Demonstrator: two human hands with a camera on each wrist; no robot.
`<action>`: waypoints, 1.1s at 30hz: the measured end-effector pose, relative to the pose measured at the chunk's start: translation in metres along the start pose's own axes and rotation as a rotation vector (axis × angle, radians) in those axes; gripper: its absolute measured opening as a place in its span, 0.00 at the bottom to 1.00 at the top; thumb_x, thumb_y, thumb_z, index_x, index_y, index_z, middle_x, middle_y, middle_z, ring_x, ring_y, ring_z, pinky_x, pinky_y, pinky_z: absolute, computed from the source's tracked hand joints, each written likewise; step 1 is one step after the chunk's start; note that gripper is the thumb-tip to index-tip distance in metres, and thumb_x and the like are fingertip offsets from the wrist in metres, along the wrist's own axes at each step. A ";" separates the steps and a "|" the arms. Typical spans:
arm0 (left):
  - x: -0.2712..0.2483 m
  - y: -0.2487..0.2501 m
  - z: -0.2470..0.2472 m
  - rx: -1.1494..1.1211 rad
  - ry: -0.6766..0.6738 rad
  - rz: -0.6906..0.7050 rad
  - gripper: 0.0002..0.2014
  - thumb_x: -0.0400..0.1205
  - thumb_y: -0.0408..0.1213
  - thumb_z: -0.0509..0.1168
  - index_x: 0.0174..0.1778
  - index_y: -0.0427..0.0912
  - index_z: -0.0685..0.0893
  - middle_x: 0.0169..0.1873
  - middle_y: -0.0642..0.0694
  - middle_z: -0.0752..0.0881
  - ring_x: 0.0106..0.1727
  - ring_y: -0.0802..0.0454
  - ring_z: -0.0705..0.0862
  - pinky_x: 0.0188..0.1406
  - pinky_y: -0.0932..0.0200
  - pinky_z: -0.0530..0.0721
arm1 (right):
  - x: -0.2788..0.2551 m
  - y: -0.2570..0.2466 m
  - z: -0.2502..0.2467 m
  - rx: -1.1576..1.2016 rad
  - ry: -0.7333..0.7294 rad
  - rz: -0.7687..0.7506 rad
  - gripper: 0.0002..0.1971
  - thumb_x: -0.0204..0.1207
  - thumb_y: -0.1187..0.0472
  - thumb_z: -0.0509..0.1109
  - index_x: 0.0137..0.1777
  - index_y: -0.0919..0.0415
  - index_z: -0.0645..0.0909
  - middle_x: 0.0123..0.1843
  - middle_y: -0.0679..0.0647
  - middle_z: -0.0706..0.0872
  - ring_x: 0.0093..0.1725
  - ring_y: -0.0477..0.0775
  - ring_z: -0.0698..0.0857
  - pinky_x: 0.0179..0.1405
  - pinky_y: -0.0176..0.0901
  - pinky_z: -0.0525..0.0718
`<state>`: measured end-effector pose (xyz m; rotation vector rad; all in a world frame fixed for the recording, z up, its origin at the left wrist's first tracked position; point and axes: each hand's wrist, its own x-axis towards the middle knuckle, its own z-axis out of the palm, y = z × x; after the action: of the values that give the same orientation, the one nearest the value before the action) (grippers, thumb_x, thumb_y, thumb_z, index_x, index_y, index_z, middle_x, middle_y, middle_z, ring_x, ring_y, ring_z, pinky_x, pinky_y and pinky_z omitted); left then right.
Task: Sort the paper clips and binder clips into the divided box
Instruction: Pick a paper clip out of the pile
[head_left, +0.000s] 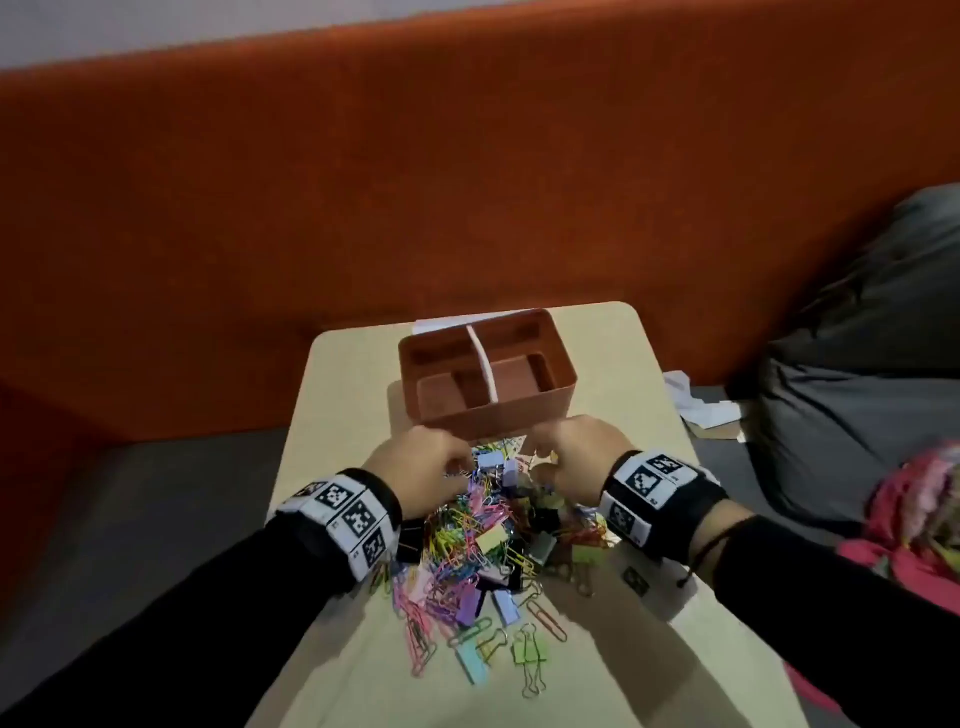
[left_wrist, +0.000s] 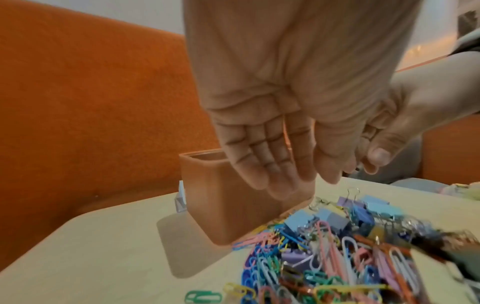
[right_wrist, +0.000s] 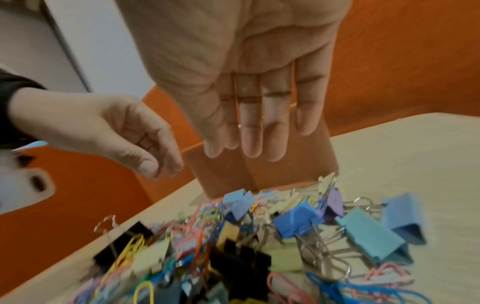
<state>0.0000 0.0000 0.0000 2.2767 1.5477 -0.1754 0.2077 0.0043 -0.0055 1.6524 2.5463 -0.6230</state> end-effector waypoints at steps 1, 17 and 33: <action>0.003 -0.007 0.007 0.022 -0.028 -0.013 0.13 0.81 0.47 0.67 0.60 0.52 0.86 0.56 0.53 0.86 0.55 0.54 0.83 0.52 0.57 0.82 | 0.006 -0.001 0.007 -0.010 -0.031 -0.039 0.15 0.77 0.53 0.67 0.63 0.48 0.80 0.62 0.48 0.85 0.61 0.54 0.82 0.55 0.44 0.81; 0.039 -0.066 0.053 0.034 -0.111 0.224 0.08 0.73 0.44 0.75 0.46 0.49 0.88 0.41 0.54 0.86 0.43 0.58 0.83 0.45 0.59 0.80 | 0.044 -0.020 0.064 -0.271 -0.043 -0.415 0.21 0.76 0.53 0.69 0.69 0.44 0.77 0.65 0.45 0.79 0.65 0.52 0.77 0.57 0.45 0.75; 0.013 -0.060 0.069 0.155 0.090 0.191 0.14 0.70 0.45 0.79 0.50 0.49 0.90 0.40 0.55 0.90 0.37 0.62 0.85 0.39 0.65 0.80 | 0.033 -0.049 0.080 -0.288 0.147 -0.241 0.09 0.71 0.50 0.74 0.49 0.48 0.88 0.36 0.41 0.84 0.38 0.44 0.79 0.42 0.36 0.75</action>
<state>-0.0422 0.0049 -0.0817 2.5706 1.3916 -0.1465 0.1354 -0.0123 -0.0721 1.3573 2.8010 -0.1340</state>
